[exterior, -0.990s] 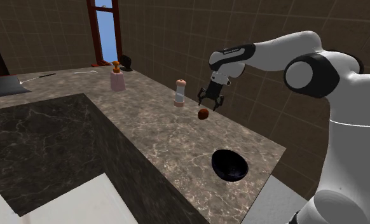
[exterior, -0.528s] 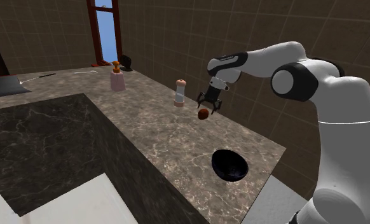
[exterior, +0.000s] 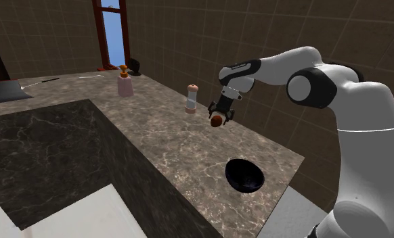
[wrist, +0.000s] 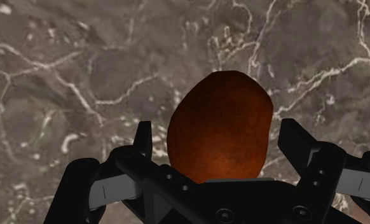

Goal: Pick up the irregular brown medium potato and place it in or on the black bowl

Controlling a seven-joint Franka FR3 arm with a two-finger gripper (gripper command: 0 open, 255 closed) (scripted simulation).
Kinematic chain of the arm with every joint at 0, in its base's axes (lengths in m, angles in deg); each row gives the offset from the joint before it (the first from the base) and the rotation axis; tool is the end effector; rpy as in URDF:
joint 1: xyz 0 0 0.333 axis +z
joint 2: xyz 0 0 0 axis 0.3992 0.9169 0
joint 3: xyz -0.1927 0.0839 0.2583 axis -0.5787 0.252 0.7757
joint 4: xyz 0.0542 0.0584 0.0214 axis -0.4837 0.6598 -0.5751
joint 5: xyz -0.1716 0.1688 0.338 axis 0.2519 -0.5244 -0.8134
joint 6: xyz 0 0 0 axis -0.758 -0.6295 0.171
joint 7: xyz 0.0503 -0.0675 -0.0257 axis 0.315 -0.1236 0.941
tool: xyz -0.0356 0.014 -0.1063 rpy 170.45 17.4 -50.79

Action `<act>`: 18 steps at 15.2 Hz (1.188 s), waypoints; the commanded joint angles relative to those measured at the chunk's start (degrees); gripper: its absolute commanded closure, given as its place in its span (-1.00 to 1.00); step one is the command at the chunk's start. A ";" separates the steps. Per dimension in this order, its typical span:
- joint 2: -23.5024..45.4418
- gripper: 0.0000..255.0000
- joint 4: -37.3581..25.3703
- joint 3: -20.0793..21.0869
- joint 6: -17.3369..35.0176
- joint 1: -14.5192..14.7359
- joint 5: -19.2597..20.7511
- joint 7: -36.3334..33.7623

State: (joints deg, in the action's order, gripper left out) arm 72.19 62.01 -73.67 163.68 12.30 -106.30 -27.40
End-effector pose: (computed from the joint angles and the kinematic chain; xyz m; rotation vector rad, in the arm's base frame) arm 0.6943 -0.1941 0.3201 -2.5212 1.2846 0.1972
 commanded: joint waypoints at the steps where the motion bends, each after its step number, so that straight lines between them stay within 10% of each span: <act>1: 0.02 -1.00 0.00 0.00 0.03 0.01 -0.01 -0.01; 3: 0.01 -1.00 0.00 0.00 0.02 0.01 0.00 -0.01; 4: 0.01 1.00 0.00 0.00 0.02 0.01 0.00 -0.01; 18: -1.50 1.00 -1.46 -0.23 -2.77 0.01 0.57 -1.07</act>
State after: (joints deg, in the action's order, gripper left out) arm 71.01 60.87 -73.85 161.53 12.32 -105.86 -28.26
